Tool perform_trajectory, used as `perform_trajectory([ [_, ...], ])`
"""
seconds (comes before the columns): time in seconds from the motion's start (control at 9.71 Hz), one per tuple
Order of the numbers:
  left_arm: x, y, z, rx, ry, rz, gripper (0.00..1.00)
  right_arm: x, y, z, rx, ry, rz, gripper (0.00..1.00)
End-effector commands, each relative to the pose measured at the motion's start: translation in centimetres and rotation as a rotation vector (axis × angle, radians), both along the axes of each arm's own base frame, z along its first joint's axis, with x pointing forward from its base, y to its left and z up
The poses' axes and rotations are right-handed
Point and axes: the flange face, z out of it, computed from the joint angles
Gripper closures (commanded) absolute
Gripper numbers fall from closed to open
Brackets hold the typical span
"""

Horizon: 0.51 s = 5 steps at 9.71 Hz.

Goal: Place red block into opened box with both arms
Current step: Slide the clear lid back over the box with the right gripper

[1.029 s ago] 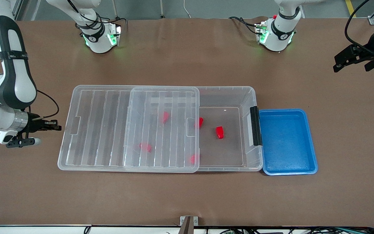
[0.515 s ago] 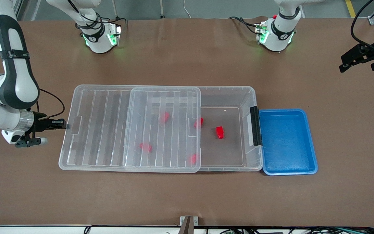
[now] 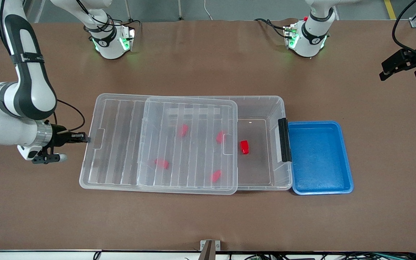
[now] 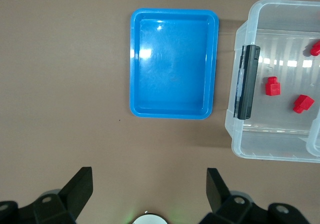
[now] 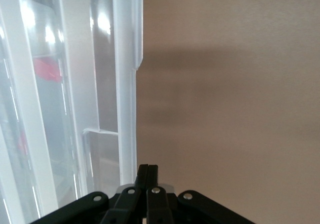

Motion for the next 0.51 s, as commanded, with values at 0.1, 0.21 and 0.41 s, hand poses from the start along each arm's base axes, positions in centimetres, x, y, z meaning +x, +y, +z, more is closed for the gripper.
perform_trajectory([
  [0.1,-0.6,0.3,-0.8,-0.010,0.037,0.006,0.00,0.5,3.5,1.1,0.018,0.018,-0.064,1.00],
  [0.21,-0.5,0.3,-1.0,-0.006,0.041,0.006,0.00,0.5,4.4,1.0,0.019,0.023,-0.071,1.00],
  [0.41,-0.1,0.6,-1.8,-0.007,0.057,0.013,0.00,0.5,5.5,0.5,0.019,0.029,-0.076,1.00],
])
